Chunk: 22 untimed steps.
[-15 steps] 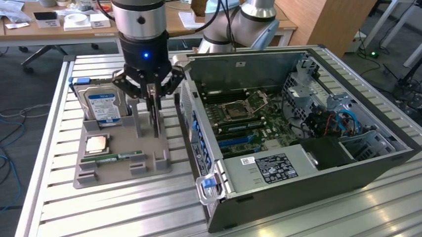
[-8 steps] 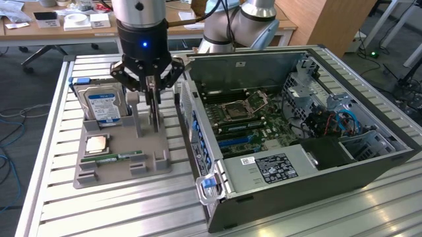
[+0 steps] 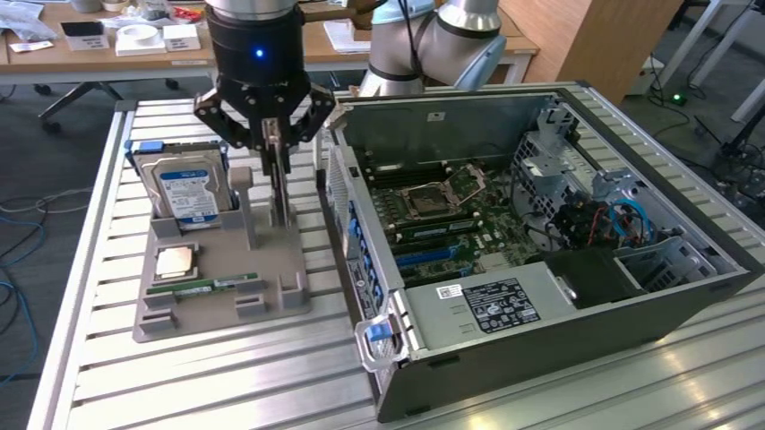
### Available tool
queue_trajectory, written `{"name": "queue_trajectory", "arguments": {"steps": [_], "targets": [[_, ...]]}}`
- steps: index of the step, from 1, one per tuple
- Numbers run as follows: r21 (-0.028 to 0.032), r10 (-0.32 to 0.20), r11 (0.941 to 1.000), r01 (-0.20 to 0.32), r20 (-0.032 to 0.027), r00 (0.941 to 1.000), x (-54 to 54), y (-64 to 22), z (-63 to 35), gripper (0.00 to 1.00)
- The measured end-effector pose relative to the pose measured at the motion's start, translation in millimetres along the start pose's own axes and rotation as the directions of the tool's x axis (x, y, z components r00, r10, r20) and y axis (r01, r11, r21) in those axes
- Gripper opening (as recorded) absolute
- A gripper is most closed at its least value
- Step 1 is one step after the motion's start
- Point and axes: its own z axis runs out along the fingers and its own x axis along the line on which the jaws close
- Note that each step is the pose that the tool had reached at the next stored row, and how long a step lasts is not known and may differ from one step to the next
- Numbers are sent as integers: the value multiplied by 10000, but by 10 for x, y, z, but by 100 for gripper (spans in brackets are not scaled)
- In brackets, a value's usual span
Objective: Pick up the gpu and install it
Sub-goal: 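Pick up the gpu and move the gpu toward the slot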
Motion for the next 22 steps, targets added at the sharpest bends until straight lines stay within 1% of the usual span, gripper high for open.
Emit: {"name": "queue_trajectory", "arguments": {"steps": [5, 10, 13, 22], "targets": [[0, 0, 10000, 0, 0, 10000, -4, 6, -152, 26], [-1, 0, 10000, 0, 0, 10000, -7, 10, -281, 26], [0, 0, 10000, 0, 0, 10000, -8, 12, -330, 26], [-1, 0, 10000, 0, 1, 10000, -11, 16, -437, 26]]}}
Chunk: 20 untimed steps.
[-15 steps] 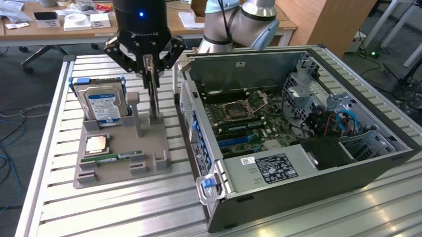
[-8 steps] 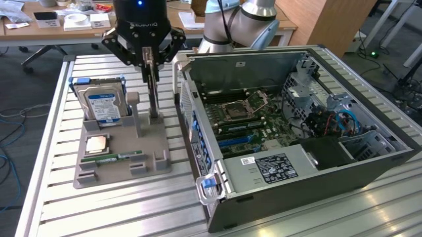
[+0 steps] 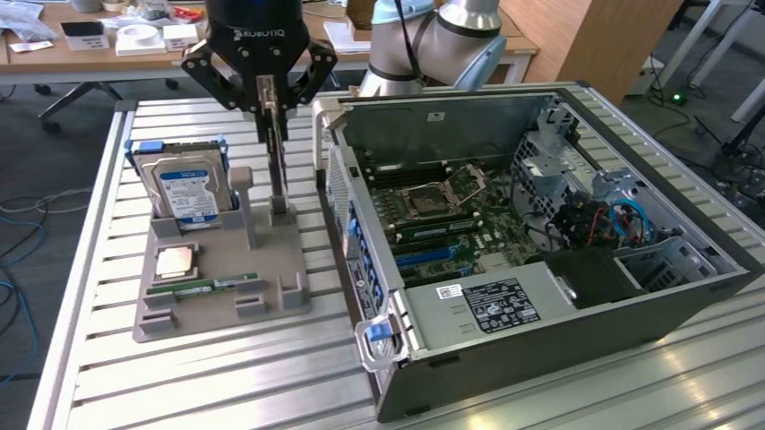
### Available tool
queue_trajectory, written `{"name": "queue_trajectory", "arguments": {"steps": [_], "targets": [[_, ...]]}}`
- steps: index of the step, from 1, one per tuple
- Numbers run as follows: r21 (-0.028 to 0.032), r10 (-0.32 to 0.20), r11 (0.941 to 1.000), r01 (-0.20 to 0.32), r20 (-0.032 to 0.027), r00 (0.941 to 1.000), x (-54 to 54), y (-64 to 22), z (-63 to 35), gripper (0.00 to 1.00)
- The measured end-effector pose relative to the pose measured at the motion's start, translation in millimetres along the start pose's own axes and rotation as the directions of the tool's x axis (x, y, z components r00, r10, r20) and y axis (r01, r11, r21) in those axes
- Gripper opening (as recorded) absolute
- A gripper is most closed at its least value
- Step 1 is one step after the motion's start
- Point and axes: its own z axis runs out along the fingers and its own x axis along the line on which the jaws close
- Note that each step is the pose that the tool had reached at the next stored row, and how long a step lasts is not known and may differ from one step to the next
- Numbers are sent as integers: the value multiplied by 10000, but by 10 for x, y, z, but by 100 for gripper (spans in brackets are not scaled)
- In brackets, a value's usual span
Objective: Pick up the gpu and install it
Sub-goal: 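Pick up the gpu and move the gpu toward the slot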
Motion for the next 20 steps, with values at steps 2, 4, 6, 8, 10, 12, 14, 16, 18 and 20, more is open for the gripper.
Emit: {"name": "queue_trajectory", "arguments": {"steps": [2, 4, 6, 8, 10, 12, 14, 16, 18, 20], "targets": [[1, 0, 10000, 0, -1, 10000, 0, 1, -12, 26], [-4, 0, 10000, 0, 0, 10000, 0, 1, -12, 26], [-5, 0, 10000, 0, 0, 10000, 0, 1, -12, 26], [-5, 0, 10000, 0, -1, 10000, 0, 1, -13, 26], [-6, 0, 10000, 0, -1, 10000, -1, 1, -13, 26], [-5, 0, 10000, 0, -3, 10000, 0, 0, -19, 26], [-8, 1, 10000, -1, -1, 10000, -1, 1, -29, 26], [-8, 0, 10000, 0, -1, 10000, -1, 2, -41, 26], [-9, 0, 10000, 0, -1, 10000, -1, 2, -56, 26], [-9, 1, 10000, -1, 0, 10000, -1, 2, -62, 26]]}}
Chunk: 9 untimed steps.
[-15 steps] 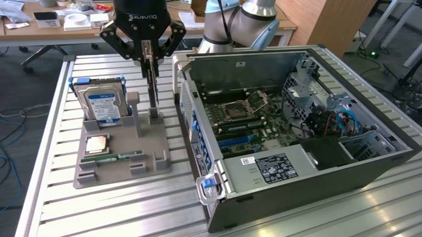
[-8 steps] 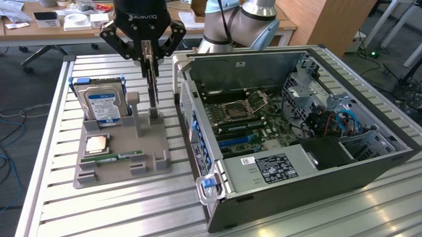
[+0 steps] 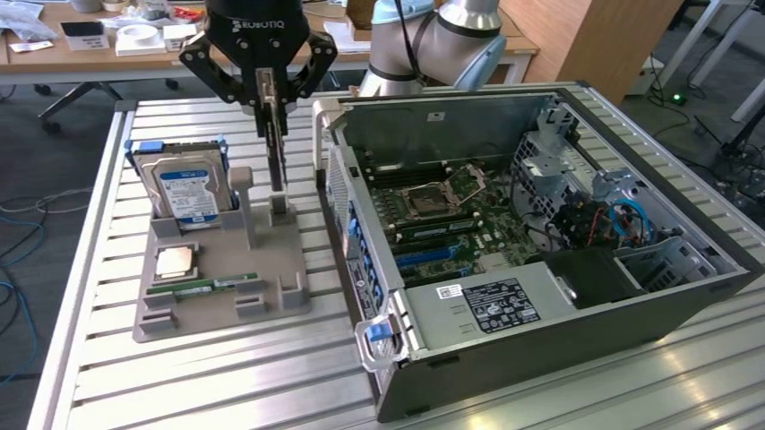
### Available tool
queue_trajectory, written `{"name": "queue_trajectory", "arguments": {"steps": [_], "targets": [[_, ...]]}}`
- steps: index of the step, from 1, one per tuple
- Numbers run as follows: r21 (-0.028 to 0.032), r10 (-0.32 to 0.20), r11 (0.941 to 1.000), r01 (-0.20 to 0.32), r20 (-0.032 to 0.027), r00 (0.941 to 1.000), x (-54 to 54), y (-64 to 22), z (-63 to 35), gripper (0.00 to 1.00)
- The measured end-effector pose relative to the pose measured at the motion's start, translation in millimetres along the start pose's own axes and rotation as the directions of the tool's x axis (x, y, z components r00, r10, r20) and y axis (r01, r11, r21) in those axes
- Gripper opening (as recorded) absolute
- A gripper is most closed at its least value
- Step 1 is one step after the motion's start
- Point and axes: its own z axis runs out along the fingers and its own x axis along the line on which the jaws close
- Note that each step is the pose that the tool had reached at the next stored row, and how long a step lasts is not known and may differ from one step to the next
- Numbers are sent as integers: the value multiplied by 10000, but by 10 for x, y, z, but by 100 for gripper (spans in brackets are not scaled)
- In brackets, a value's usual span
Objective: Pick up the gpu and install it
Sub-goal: 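Pick up the gpu and move the gpu toward the slot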
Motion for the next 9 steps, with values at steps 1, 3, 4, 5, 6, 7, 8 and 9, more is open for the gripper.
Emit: {"name": "queue_trajectory", "arguments": {"steps": [1, 3, 4, 5, 6, 7, 8, 9], "targets": [[0, 0, 10000, 0, 0, 10000, 0, 0, 0, 26], [0, 0, 10000, 0, 0, 10000, 0, 0, 0, 26], [1, 0, 10000, 0, 0, 10000, 0, 0, -1, 26], [1, 0, 10000, 0, -1, 10000, 0, 0, -1, 26], [1, 0, 10000, 0, -1, 10000, 0, 0, -1, 26], [1, -1, 10000, 1, -1, 10000, -1, 0, -1, 26], [1, -1, 10000, 1, -2, 10000, -2, 0, -1, 26], [2, -2, 10000, 2, -3, 10000, -8, 0, -2, 26]]}}
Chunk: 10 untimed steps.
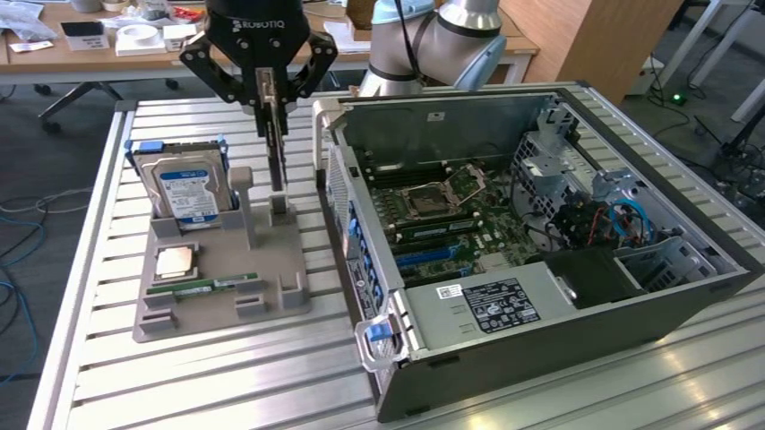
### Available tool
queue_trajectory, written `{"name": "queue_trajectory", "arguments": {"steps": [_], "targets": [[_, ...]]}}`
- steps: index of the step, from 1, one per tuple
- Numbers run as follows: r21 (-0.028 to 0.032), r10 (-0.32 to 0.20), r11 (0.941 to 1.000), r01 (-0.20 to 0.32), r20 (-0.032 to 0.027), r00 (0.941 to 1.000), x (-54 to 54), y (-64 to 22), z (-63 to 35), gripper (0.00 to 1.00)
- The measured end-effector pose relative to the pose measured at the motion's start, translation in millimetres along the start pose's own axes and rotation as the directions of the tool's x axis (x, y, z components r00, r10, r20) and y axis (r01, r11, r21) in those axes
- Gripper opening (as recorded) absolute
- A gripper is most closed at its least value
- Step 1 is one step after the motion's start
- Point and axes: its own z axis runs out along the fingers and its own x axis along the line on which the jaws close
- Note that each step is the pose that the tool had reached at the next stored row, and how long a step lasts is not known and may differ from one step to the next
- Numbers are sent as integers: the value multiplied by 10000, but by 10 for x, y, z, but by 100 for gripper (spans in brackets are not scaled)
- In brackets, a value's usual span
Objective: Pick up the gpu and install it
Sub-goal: 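Pick up the gpu and move the gpu toward the slot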
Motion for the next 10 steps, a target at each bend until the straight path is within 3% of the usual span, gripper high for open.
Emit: {"name": "queue_trajectory", "arguments": {"steps": [10], "targets": [[-1, 2, 10000, -2, 2, 10000, -133, 5, 4, 26]]}}
